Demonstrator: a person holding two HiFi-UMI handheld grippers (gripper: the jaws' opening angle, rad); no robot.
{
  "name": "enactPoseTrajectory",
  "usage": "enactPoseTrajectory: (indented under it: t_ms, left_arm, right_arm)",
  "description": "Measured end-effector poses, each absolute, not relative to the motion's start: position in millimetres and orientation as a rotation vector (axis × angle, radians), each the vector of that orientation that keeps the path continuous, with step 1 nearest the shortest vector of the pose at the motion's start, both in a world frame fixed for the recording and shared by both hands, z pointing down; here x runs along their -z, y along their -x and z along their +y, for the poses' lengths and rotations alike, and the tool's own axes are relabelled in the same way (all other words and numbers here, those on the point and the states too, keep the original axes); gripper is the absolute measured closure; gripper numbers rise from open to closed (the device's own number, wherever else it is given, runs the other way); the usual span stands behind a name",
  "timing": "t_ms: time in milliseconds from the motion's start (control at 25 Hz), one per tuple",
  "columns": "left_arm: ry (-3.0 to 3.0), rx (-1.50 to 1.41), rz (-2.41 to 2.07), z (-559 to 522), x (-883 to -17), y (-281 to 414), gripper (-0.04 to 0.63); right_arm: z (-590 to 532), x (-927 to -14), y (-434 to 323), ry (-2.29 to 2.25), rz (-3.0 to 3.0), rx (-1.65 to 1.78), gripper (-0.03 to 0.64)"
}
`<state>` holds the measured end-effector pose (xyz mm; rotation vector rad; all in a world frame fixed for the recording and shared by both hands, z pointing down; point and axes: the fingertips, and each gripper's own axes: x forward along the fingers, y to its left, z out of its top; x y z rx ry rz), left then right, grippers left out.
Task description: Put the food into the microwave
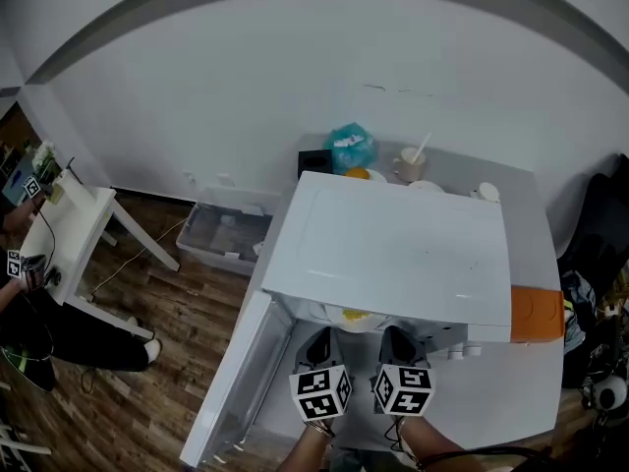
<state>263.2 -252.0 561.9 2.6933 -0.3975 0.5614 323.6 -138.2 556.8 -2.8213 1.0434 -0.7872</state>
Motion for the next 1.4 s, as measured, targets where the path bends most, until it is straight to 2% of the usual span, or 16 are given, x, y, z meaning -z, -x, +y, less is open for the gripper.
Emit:
enactPoseTrajectory:
  t_ms: [680, 1400]
  left_arm:
    - [-2.756, -0.572, -0.347, -194, -518, -194, 0.591]
    - [-2.745, -0.534, -0.311, -169, -502, -169, 0.591]
  right_arm:
    - [-89, -519, -262, 2.851, 1.157, 0.75, 0.598]
    - [-80, -495, -227, 2.819, 1.244, 0.706, 0.598]
